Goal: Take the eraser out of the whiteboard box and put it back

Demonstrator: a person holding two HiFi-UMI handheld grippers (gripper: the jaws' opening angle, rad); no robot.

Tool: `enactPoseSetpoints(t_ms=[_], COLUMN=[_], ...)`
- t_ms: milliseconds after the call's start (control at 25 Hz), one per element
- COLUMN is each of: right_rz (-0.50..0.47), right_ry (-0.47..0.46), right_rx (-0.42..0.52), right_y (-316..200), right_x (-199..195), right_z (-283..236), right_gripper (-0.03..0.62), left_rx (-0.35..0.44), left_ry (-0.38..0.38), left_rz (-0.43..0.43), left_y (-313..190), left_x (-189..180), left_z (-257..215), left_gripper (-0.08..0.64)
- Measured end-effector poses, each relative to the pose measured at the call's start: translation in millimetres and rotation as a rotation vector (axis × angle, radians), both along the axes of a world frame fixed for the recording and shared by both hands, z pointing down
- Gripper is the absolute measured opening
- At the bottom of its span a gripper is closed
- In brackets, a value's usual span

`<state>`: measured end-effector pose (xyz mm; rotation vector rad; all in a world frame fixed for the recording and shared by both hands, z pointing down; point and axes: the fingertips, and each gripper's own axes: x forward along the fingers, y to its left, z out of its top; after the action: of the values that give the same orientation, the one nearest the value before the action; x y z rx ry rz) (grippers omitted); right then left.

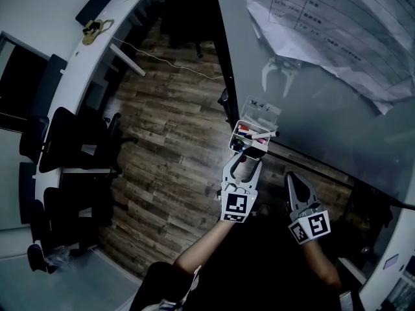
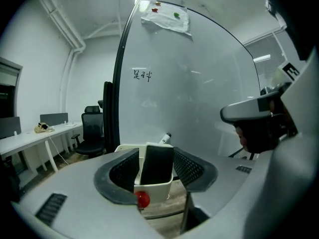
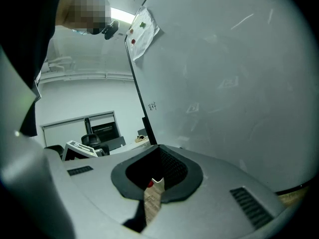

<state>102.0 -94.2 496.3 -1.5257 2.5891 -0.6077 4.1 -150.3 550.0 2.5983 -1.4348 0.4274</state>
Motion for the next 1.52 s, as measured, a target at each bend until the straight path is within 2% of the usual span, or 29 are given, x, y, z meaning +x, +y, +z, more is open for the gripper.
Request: enactPoseSetpoints(t_ms=[200,640,1200,1520], right_rz=[0.018,0.045,0.054,0.054], right_ry=[0.001,-0.010,-0.013,-0.015], right_rx=[-0.011,-0.023,-0.026,-0.012], right_y=[-7.2,-20.2,-18.2,-9.8], right_x=[6.3,16.2,24.9,28.7], right_z=[2.6,4.8,4.9,1.1], right_gripper=[0.015,0.015,0.015,0.015], left_rx=[-0.052,-0.104,-0.123,-0.096], left_ry=[-0.060,-0.119,-0.098,-0.033], left_rz=[0.008,0.020,-0.004,-0.026], left_y=[-8.4,-22.5,-22.6,-21.6], left_x=[4.2,13.2,13.3,11.3], left_z=[16.4,32.3,41.1,27.2], left_gripper=[0.241,0.285,0.261,0.255])
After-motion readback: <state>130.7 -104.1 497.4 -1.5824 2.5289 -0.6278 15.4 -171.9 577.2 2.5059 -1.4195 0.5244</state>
